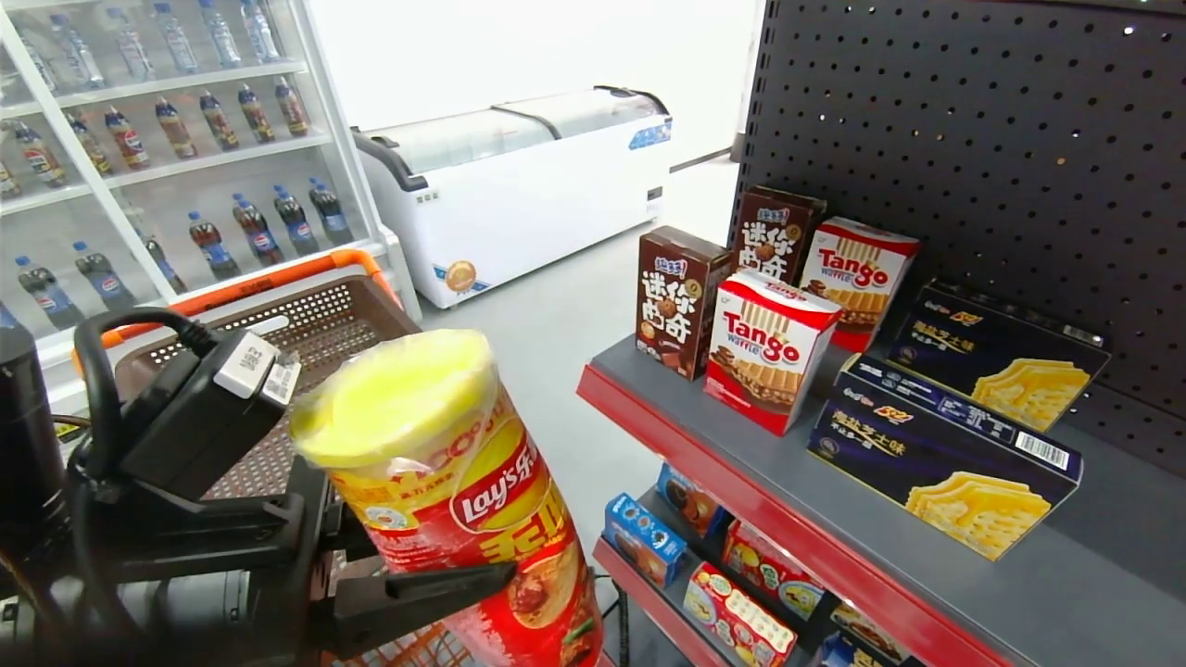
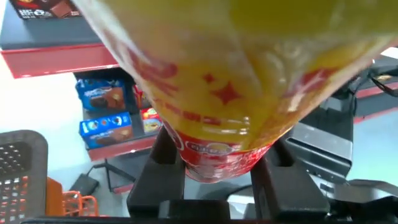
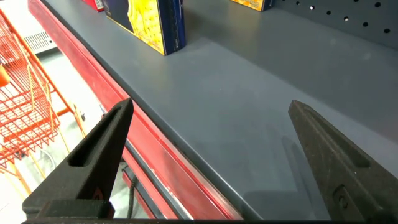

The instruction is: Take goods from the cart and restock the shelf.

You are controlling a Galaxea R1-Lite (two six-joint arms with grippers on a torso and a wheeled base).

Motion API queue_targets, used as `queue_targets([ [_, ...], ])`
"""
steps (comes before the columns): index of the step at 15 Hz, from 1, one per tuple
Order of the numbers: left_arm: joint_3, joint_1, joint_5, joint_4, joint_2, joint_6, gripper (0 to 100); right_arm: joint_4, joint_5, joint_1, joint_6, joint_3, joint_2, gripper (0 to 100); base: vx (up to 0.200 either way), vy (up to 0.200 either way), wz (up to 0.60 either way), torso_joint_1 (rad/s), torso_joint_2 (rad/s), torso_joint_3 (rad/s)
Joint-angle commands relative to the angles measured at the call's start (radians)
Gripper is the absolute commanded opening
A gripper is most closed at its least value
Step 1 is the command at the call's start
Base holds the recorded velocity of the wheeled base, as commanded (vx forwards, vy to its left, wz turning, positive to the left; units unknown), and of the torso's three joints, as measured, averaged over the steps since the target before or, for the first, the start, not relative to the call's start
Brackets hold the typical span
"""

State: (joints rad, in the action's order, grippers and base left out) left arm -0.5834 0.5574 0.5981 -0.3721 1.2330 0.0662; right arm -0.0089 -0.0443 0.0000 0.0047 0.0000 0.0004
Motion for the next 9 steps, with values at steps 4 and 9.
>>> queue_targets([
  [4,0.007,0.067,0.000,0.001,-0.035,0.000,0,0.000,0.000,0.000,0.000,0.000,0.000,100,0.000,0.000,-0.60,-0.001,0.00,0.002],
  [9,0.004,0.084,0.012,0.001,-0.063,0.000,0,0.000,0.000,0.000,0.000,0.000,0.000,100,0.000,0.000,-0.60,0.002,0.00,0.003],
])
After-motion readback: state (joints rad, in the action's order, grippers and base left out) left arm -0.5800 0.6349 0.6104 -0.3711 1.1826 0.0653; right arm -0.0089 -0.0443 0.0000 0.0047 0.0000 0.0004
